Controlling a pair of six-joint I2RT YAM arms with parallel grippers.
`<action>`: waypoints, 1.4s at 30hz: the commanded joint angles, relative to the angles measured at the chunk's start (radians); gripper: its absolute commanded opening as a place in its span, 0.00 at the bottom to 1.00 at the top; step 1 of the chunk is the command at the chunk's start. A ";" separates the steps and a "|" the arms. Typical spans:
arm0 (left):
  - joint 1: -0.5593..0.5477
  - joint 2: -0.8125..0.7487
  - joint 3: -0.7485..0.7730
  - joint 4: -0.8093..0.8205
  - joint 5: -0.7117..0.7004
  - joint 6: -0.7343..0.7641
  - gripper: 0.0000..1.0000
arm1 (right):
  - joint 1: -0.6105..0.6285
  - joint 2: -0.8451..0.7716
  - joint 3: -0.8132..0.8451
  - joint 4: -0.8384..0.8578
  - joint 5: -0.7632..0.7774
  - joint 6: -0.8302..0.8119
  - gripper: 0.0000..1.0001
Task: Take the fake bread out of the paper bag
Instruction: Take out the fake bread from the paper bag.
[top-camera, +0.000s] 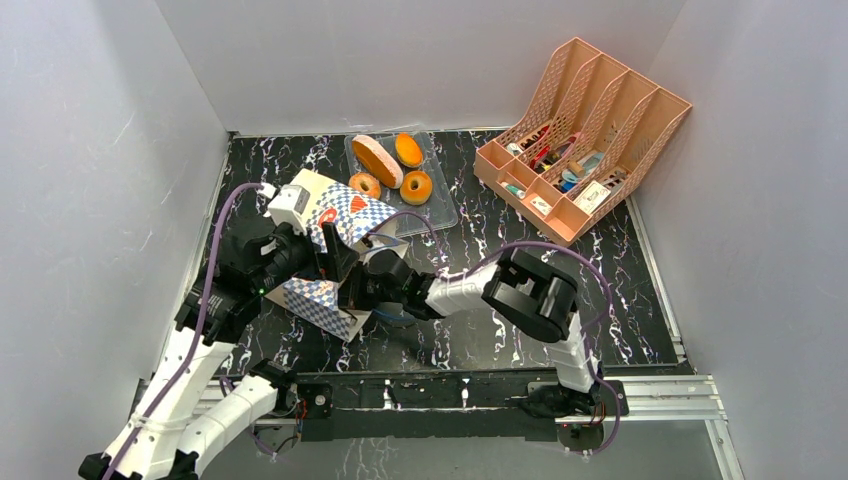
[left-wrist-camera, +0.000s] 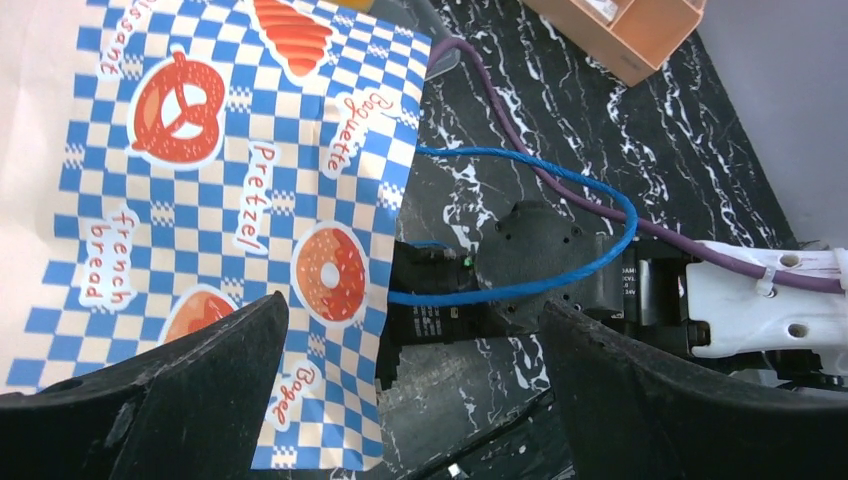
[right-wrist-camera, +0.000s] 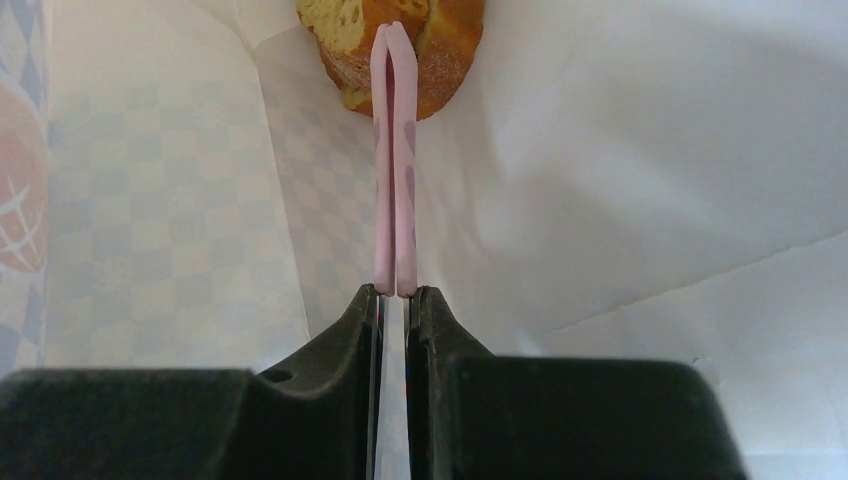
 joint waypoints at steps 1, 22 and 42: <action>-0.003 -0.035 -0.004 -0.105 -0.076 -0.035 0.96 | -0.016 0.055 0.113 0.065 0.012 0.016 0.00; -0.002 -0.156 -0.072 -0.247 -0.685 -0.282 0.94 | -0.101 0.445 0.699 0.174 -0.012 0.256 0.00; -0.004 -0.037 -0.226 -0.251 -0.732 -0.705 0.94 | -0.156 0.304 0.600 0.074 -0.136 0.040 0.00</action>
